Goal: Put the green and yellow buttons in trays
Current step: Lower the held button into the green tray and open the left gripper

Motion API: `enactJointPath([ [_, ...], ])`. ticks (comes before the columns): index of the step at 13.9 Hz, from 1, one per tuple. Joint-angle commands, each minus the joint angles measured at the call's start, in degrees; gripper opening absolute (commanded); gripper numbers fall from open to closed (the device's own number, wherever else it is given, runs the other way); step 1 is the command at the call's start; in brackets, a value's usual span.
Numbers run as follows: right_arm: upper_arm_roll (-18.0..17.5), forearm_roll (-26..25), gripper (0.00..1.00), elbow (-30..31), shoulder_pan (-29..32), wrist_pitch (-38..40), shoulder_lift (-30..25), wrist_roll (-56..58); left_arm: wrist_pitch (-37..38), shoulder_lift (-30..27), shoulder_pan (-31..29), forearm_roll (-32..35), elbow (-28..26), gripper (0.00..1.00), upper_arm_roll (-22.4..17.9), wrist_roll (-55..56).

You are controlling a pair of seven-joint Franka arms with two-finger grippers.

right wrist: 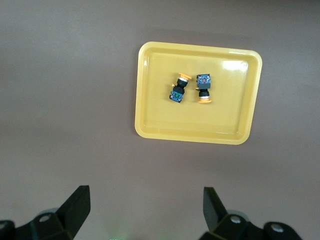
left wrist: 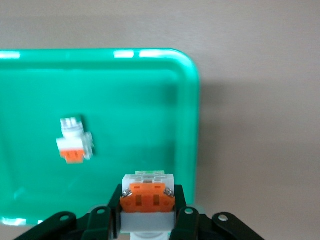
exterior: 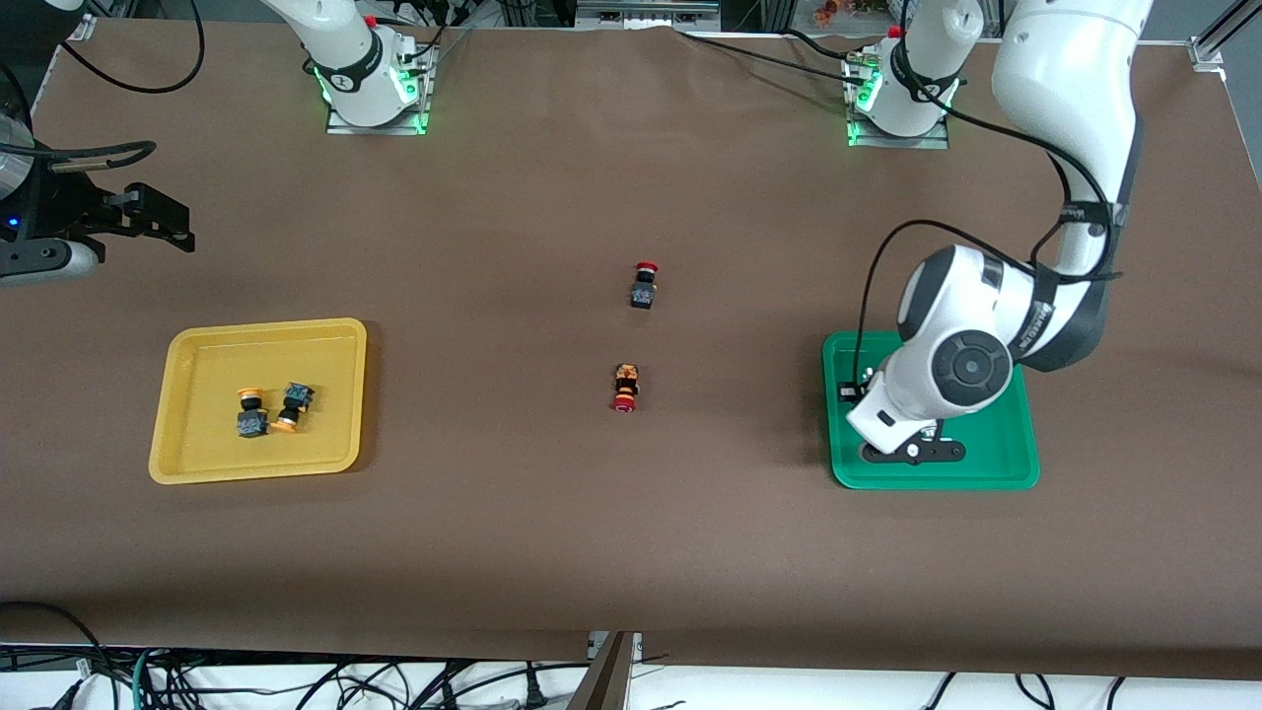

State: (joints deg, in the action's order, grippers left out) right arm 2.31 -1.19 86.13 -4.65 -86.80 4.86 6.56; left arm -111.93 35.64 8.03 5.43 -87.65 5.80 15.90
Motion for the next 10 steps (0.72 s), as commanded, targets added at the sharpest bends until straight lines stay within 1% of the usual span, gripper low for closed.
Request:
enactJointPath([
  [1, -0.38, -0.65, 1.0, -1.23, -0.01, 0.32, 0.51, -0.84, -1.89, 0.39, -2.75, -0.06, -1.12, 0.0, 0.71, -5.08],
  [2, -0.38, -0.65, 1.0, -1.23, -0.01, 0.41, 0.51, -0.84, -2.23, 1.61, -2.75, 0.02, -0.86, 0.06, 0.62, -5.0],
  [3, -0.38, -0.65, 1.0, -1.23, -0.01, 0.32, 0.51, -0.84, -4.15, 3.45, -2.75, -0.06, -1.03, 0.25, 0.62, -4.82],
  [4, -0.38, -0.65, 1.0, -1.23, -0.01, 0.23, 0.51, -0.84, -4.95, 4.86, -2.93, -0.06, -1.12, 0.4, 0.53, -4.3],
  [7, -0.29, -0.56, 1.0, -1.23, -0.01, 0.23, 0.51, -0.84, -4.52, 4.88, -3.19, -0.06, -0.94, 0.75, 0.53, -4.38],
  [8, -0.38, -0.65, 1.0, -1.23, -0.01, 0.23, 0.51, -0.84, -4.52, 4.79, -3.19, -0.06, -0.85, 0.95, 0.53, -4.38],
  [9, -0.38, -0.65, 1.0, -1.23, -0.01, 0.23, 0.51, -0.84, -4.52, 4.62, -3.37, -0.06, -0.59, 1.0, 0.53, -4.82],
  [10, -0.29, -0.65, 1.0, -1.23, -0.01, 0.23, 0.51, -0.84, -4.52, 4.53, -3.63, -0.15, -0.24, 1.0, 0.53, -4.82],
])
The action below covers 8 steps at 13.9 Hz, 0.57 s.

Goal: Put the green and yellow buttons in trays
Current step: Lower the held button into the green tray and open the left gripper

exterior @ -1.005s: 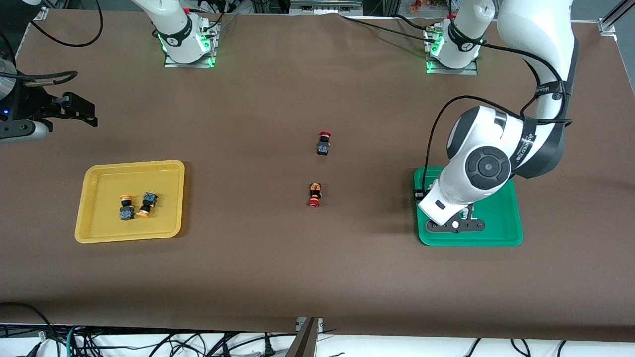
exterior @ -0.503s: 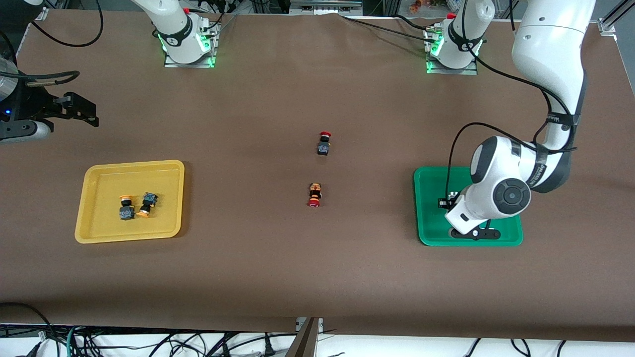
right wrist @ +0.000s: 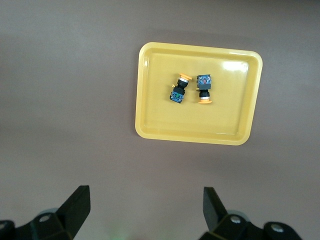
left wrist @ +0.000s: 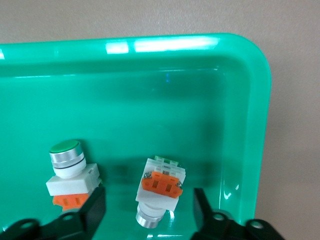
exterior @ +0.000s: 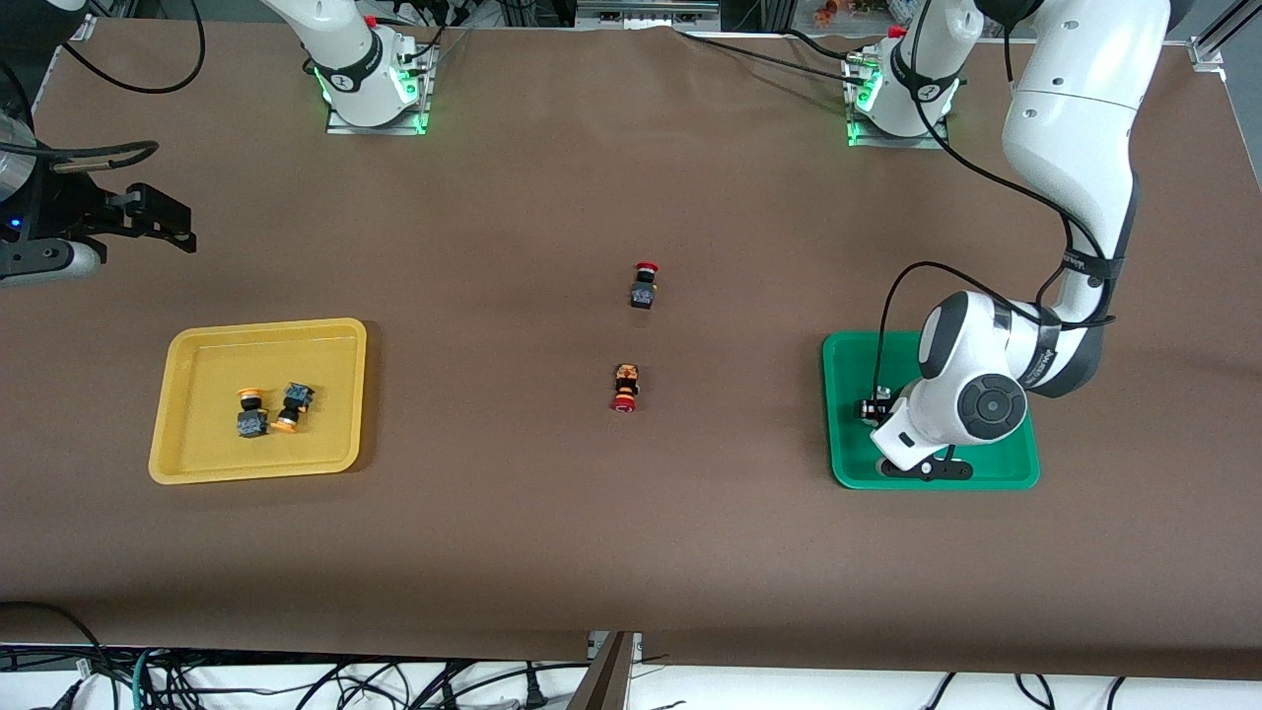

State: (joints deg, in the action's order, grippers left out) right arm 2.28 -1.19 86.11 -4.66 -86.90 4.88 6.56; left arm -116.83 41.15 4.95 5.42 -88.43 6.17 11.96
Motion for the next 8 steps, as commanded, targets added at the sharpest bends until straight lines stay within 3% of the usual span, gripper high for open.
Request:
enactJointPath([
  [1, -0.26, -0.65, 1.0, -1.21, 0.09, 0.32, 0.48, -0.93, 0.55, -1.51, -0.64, -0.14, 1.15, 1.0, 0.24, -0.98],
  [6, -0.26, -0.65, 1.0, -1.21, 0.18, 0.32, 0.48, -0.93, 1.25, -6.16, -0.46, -0.14, 4.41, 1.0, 0.68, -0.98],
  [8, -0.26, -0.56, 1.0, -1.21, 0.27, 0.32, 0.48, -0.93, 7.63, -12.99, -2.12, -0.23, 4.41, 1.0, 0.68, -4.03],
])
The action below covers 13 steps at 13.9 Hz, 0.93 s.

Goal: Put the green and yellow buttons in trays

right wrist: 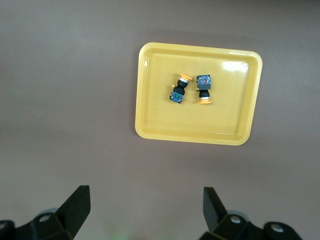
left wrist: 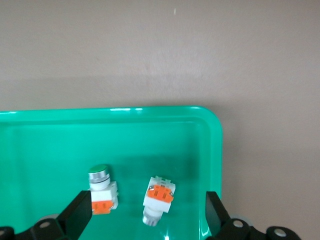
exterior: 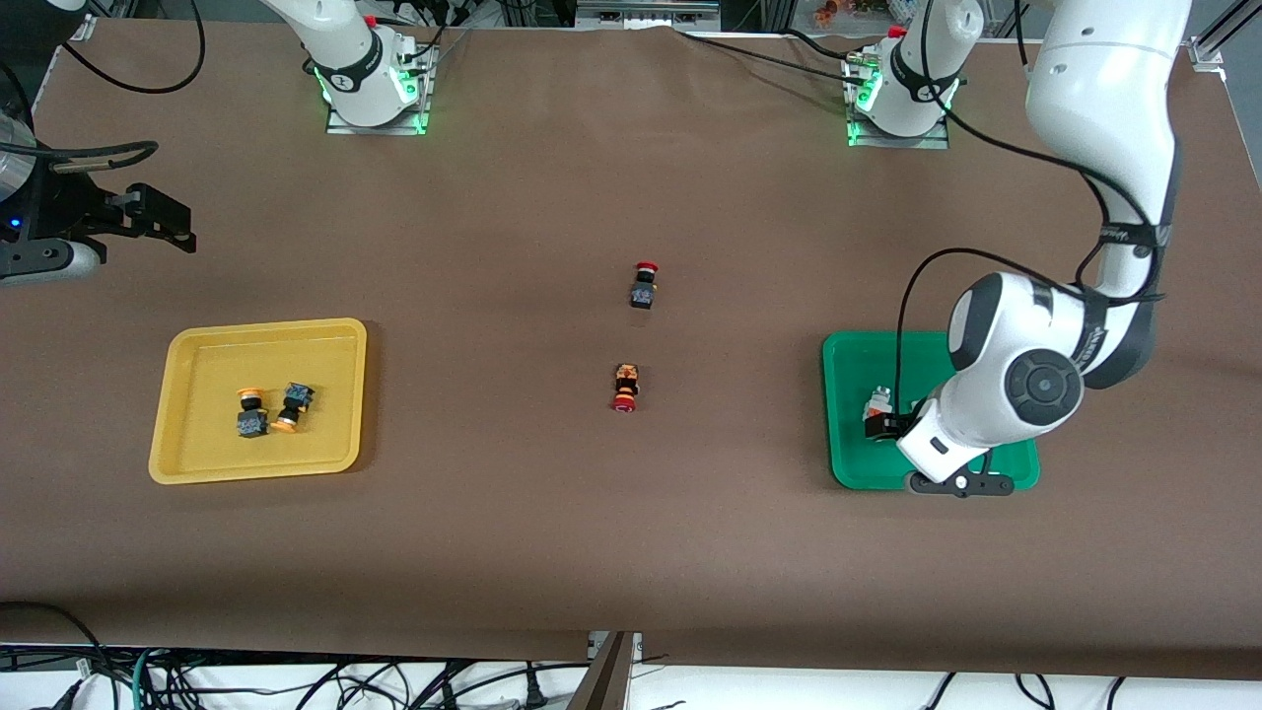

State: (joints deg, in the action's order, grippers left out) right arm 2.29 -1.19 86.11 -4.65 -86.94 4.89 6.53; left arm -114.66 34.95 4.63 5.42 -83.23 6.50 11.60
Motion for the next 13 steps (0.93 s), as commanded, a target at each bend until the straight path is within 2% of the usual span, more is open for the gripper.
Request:
enactJointPath([
  [1, -0.18, -0.65, 1.0, -1.21, 0.16, 0.37, 0.47, -0.91, 8.02, -10.48, -2.86, -0.32, -0.79, 1.0, 0.35, -7.61],
  [3, -0.27, -0.56, 1.0, -1.21, 0.16, 0.37, 0.47, -1.08, 11.98, -16.38, -5.32, -0.41, -1.49, 1.0, 0.35, -14.04],
  [5, -0.01, -0.56, 1.0, -1.21, 0.34, 0.37, 0.82, -0.82, 15.15, -20.0, -7.78, -0.93, -2.8, 1.0, 0.35, -18.27],
  [7, 0.08, -0.48, 1.0, -1.21, 0.6, 0.37, 0.91, -0.47, 14.9, -23.34, -11.2, -2.24, -7.8, 1.0, 0.35, -20.82],
  [9, 0.08, -0.48, 1.0, -1.21, 0.6, 0.37, 0.91, -0.82, 10.27, -24.41, -14.81, -6.19, -13.51, 1.0, 0.35, -23.1],
  [13, 0.17, -0.39, 1.0, -1.21, 0.69, 0.37, 0.91, -0.99, 9.27, -24.06, -15.0, -8.4, -13.36, 1.0, 0.35, -21.81],
])
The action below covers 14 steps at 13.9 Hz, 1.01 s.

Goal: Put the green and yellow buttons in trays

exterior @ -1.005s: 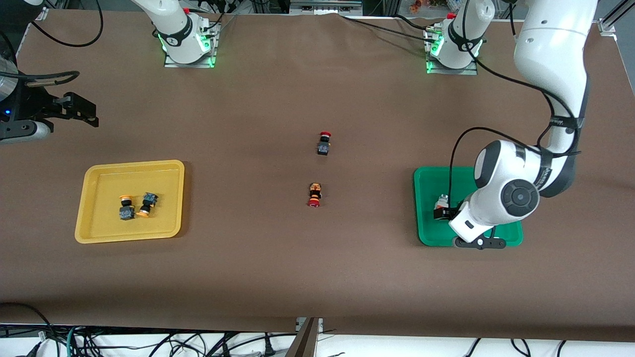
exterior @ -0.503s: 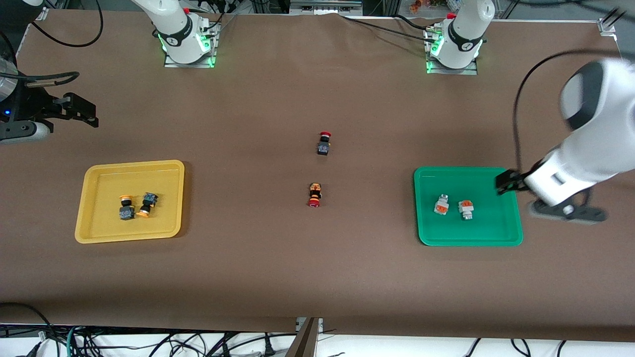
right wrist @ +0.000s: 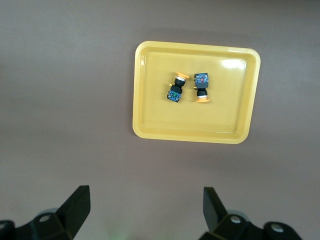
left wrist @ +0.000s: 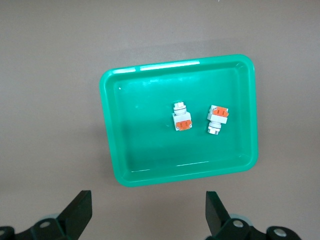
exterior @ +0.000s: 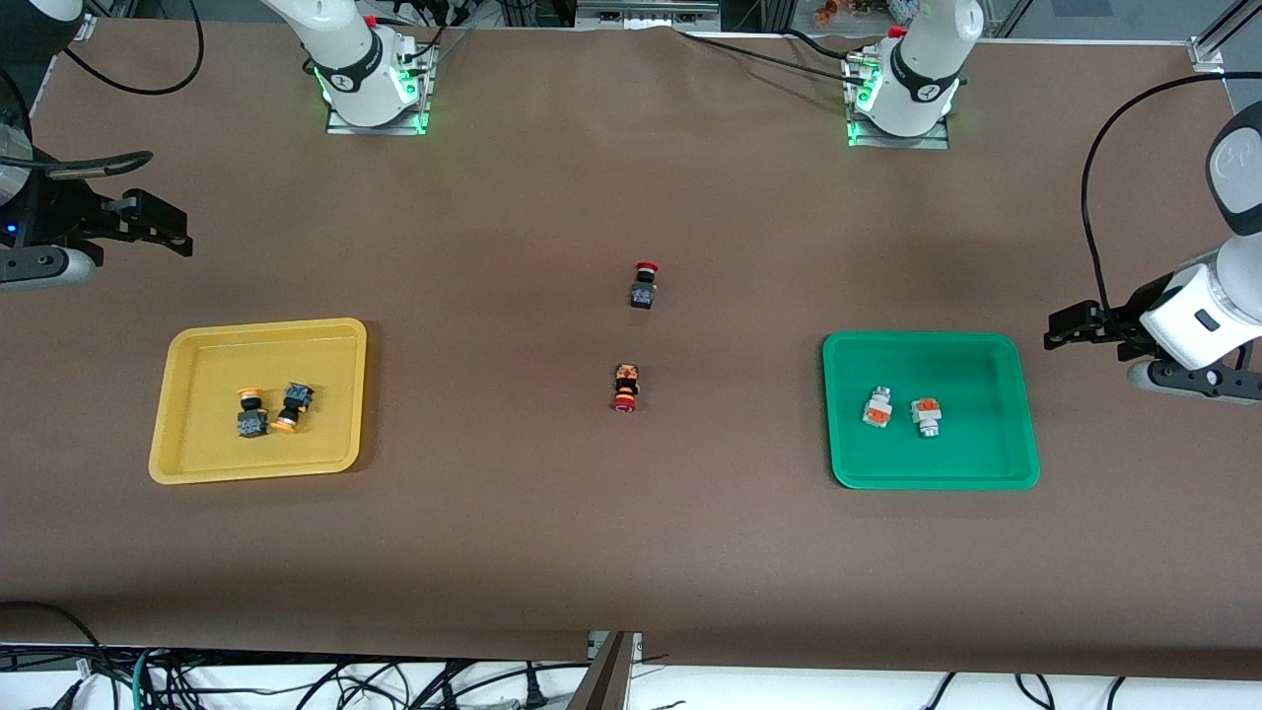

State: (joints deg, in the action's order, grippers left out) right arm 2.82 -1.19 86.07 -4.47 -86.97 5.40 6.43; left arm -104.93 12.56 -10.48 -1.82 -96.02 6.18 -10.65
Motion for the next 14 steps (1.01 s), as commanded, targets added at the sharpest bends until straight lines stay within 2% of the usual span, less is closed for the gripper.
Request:
enactJointPath([
  [1, -0.36, -0.39, 1.0, -1.16, 0.51, 0.4, 0.4, -0.89, -0.19, -1.66, 0.81, -1.17, 0.56, 1.0, 0.94, 0.89],
  [5, -0.36, -0.3, 1.0, -1.16, 0.51, 0.4, 0.4, -0.98, -0.1, 0.79, 2.74, -0.38, 7.59, 1.0, 3.32, 1.33],
  [9, -0.36, -0.3, 1.0, -1.16, 0.51, 0.31, 0.4, -0.98, 0.17, 0.45, 3.81, -0.29, 7.34, 1.0, 3.66, 2.74],
  [11, -0.36, -0.3, 1.0, -1.16, 0.51, 0.4, 0.4, -0.63, 3.22, -0.69, 3.72, -0.38, 7.78, 1.0, 3.75, 2.3],
  [14, -0.36, -0.3, 1.0, -1.16, 0.51, 0.31, 0.4, -0.54, 3.95, -1.83, 3.46, -0.99, 7.34, 1.0, 3.58, 1.86],
])
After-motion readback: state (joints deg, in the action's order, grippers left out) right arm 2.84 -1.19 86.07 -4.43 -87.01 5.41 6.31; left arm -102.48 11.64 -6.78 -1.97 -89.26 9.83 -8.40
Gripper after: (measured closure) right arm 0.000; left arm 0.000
